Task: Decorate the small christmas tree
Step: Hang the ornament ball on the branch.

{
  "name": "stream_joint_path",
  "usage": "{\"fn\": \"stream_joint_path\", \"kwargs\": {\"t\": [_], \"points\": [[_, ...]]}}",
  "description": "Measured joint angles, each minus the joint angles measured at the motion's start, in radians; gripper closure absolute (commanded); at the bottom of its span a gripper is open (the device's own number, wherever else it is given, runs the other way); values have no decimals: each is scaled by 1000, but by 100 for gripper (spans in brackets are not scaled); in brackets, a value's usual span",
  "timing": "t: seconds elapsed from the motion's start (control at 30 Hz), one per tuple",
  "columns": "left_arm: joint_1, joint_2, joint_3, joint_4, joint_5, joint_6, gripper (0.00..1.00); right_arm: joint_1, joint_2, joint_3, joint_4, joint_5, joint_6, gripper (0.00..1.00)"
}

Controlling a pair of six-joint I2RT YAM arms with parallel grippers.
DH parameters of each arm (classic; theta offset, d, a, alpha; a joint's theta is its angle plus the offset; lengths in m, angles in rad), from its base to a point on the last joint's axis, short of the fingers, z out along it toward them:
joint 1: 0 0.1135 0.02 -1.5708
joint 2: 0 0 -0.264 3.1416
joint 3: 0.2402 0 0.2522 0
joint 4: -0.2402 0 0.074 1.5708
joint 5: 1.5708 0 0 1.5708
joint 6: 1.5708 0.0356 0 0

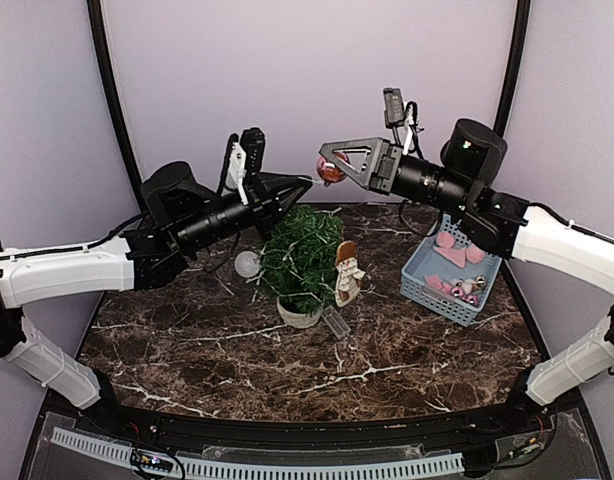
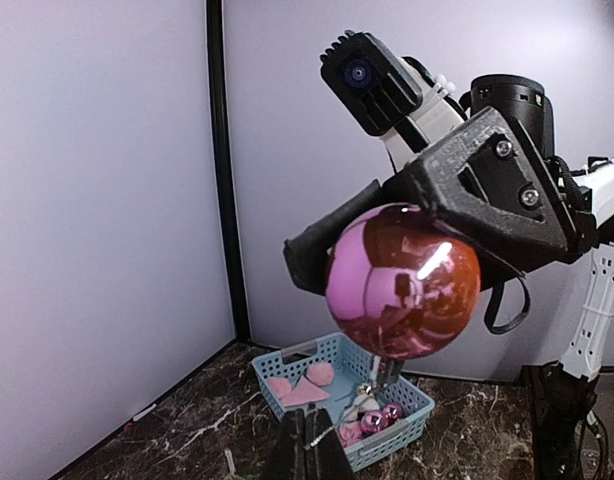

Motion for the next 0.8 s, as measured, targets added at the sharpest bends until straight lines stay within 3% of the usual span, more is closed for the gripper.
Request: {"fn": "stream_joint_path", "kwargs": {"t": [0.17,0.23,0.4,0.5,0.8], "points": [[-14,-72,-48,-113,-9,70,100,3,-16,-87,41,-6,0,56],[-14,-89,-60,-150,-16,90,95,7,-16,-104,51,-6,3,56],[-13,-121,-83,-211,-40,122,77,11,-14,-112,74,12,8,56],[-10,-158,-111,-238,-75,132,57,11,-6,-108,80,34,-1,56],[-8,-360,-246,-357,-196,107,40,22,53,-34,-3,109,-78,56]]}}
